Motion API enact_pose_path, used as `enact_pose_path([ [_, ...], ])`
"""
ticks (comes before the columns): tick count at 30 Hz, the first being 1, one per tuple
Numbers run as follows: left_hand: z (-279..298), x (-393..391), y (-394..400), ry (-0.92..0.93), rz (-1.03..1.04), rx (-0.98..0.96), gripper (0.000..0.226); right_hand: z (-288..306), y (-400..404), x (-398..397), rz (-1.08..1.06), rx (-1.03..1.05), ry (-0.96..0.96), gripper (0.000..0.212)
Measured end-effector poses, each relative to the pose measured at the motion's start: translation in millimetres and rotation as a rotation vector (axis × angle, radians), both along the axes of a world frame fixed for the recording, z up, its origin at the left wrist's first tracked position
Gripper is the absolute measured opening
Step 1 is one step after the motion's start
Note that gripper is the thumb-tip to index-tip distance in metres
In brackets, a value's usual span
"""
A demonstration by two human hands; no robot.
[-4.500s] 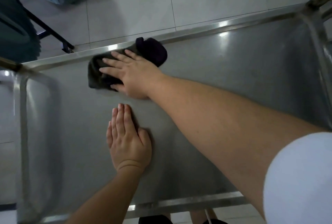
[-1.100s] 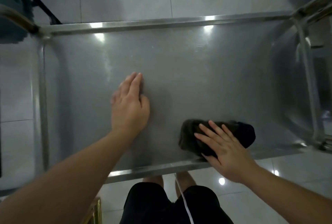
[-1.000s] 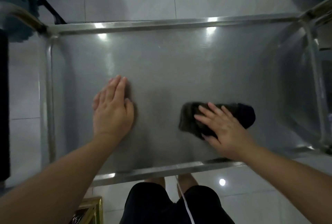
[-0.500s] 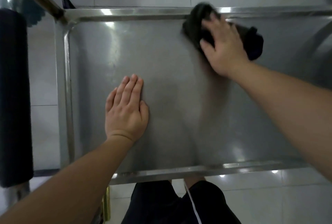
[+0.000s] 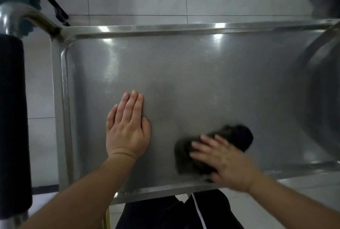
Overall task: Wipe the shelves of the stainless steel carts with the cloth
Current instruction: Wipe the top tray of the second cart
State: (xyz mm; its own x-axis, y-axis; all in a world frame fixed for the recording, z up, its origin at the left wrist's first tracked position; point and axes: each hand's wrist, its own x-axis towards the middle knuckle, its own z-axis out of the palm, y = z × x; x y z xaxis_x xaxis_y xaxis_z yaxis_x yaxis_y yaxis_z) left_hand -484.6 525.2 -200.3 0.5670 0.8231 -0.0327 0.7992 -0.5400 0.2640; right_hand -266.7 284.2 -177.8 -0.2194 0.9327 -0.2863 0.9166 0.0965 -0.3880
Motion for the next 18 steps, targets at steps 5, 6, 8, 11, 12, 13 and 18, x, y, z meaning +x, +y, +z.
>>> enact_pose_path([
  [5, 1, 0, 0, 0.009, 0.005, 0.001, 0.065, -11, 152, 66, -0.395, 0.126, -0.040, 0.057],
  [6, 2, 0, 0, 0.010, 0.005, -0.001, 0.065, -11, 184, 75, -0.524, 0.134, -0.034, 0.057],
  [8, 5, 0, 1, 0.013, 0.001, -0.007, 0.065, -12, 237, 86, -0.738, 0.126, -0.012, 0.058],
  [11, 7, 0, 1, 0.012, -0.001, -0.028, 0.065, -14, 263, 79, -0.826, 0.096, -0.040, 0.064],
  [12, 8, 0, 1, 0.016, -0.003, -0.036, 0.064, -13, 255, 71, -0.798, 0.085, -0.041, 0.067],
  [13, 9, -1, 1, 0.021, -0.004, -0.044, 0.064, -11, 241, 60, -0.746, 0.082, -0.037, 0.069],
  [18, 11, -1, 0, 0.009, 0.004, -0.067, 0.063, -2, 125, -10, -0.525, 0.085, 0.084, 0.069],
])
